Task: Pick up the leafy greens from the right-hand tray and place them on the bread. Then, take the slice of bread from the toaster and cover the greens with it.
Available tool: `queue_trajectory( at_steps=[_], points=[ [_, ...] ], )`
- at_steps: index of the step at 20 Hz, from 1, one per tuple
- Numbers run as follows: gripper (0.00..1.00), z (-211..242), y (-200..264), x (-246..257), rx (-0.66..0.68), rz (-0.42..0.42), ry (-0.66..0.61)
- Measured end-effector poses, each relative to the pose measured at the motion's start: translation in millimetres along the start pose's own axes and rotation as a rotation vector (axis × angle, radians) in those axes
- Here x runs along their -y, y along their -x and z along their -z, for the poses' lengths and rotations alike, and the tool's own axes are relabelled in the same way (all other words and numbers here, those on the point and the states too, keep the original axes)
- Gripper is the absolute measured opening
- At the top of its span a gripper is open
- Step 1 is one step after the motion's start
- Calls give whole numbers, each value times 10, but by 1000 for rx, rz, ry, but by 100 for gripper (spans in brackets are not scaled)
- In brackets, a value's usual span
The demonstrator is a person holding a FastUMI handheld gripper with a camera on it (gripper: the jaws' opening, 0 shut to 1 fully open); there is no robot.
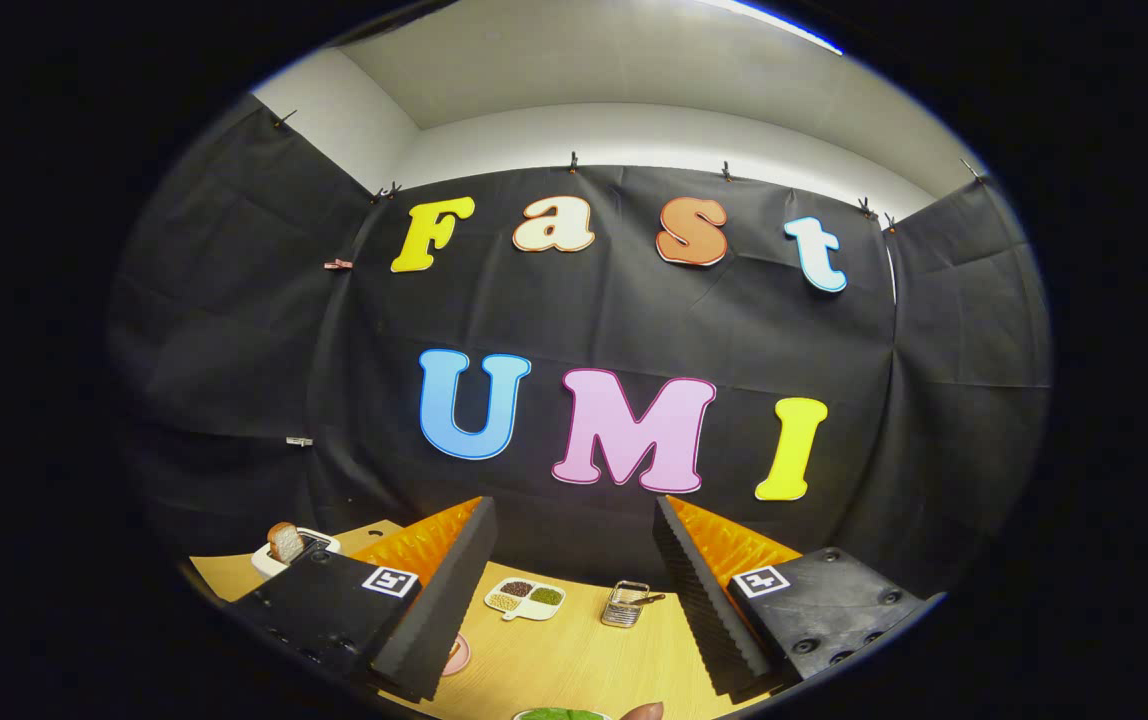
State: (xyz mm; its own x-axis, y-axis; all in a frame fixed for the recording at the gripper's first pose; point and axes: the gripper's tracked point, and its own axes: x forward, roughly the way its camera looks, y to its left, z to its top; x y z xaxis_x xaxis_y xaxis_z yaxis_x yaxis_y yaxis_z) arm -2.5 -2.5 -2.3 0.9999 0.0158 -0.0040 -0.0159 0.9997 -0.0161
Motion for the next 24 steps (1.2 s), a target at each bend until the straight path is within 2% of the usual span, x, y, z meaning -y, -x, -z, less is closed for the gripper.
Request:
queue_trajectory(
  at_steps=[6,10,18,24],
  points=[
    [98,97,26,21,-19,-12,6],
    [98,476,85,-46,-112,-99,-13],
    [98,2041,527,-28,-435,-213,-45],
    [98,3093,815,-33,-662,-288,7]
  ],
)
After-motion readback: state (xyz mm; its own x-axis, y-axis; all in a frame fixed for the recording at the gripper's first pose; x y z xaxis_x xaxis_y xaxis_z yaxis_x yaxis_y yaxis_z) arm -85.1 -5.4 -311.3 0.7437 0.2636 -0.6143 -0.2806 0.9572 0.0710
